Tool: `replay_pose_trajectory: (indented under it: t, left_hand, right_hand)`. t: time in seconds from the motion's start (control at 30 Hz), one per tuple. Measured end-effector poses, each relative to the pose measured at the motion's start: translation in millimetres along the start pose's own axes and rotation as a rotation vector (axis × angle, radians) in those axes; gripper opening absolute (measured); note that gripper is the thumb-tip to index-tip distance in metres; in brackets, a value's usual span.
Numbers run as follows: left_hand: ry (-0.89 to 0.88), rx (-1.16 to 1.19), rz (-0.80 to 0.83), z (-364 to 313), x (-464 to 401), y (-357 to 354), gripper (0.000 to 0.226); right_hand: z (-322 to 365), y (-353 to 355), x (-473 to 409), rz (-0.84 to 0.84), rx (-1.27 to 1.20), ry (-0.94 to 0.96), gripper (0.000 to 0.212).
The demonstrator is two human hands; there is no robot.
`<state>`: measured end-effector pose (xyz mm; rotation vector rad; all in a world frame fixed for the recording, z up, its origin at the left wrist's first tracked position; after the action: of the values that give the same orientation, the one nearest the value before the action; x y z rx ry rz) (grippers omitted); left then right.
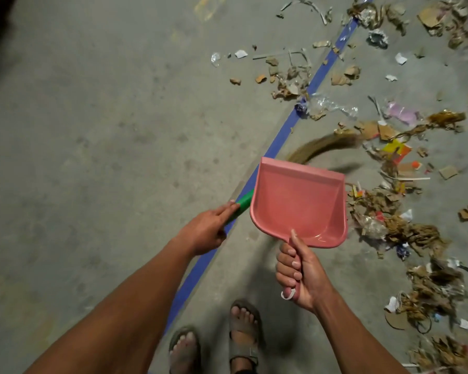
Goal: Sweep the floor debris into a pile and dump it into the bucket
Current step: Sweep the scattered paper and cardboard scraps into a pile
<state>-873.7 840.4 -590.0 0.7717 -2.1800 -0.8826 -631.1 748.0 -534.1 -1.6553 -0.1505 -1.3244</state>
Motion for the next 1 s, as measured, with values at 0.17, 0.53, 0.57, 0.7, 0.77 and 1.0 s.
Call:
replay_pose_trajectory:
  t: [0.17, 0.53, 0.57, 0.7, 0.77, 1.0]
  left_hand:
    - [0.255, 0.012, -0.269, 64.7, 33.5, 51.9, 0.085]
    - [0.701, 0.050, -0.068, 142.8, 4.2, 70.2, 0.048]
    - [0.609, 0.046, -0.013, 138.0, -0.6, 59.7, 0.056]
    - [0.279, 0.067, 0.203, 115.5, -15.3, 32.7, 0.084]
    - [0.165, 0.101, 0.269, 109.6, -21.7, 34.7, 0.085]
    - [0.005, 0.124, 0.143, 140.5, -8.2, 108.2, 0.082]
  right_hand:
    - [10.0, -43.3, -15.8, 0.027, 0.010, -0.016, 0.047]
    - [0.0, -107.4, -90.7, 0.040, -0.013, 0.041, 0.049]
    - [-3.8, -112.1, -96.6, 0.035, -0.027, 0.044, 0.050]
    - [-17.9, -133.7, -111.3, 0.005, -0.071, 0.074, 0.050]
    - [-21.5, -145.7, -112.6, 0.005, -0.067, 0.086, 0.049]
    - [-12.2, -189.4, -114.3, -0.005, -0.035, 0.089, 0.049]
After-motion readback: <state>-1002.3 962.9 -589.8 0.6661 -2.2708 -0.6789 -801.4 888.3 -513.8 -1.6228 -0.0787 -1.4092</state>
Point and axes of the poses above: each hand's wrist, its own x-axis away from the middle knuckle, its own y-axis out of the back of the hand, z = x × y, the point moved 2 cm from there along -x, towards the middle knuckle, and after that the axes turned 5 degrees about -y, right-handed, at the moved point
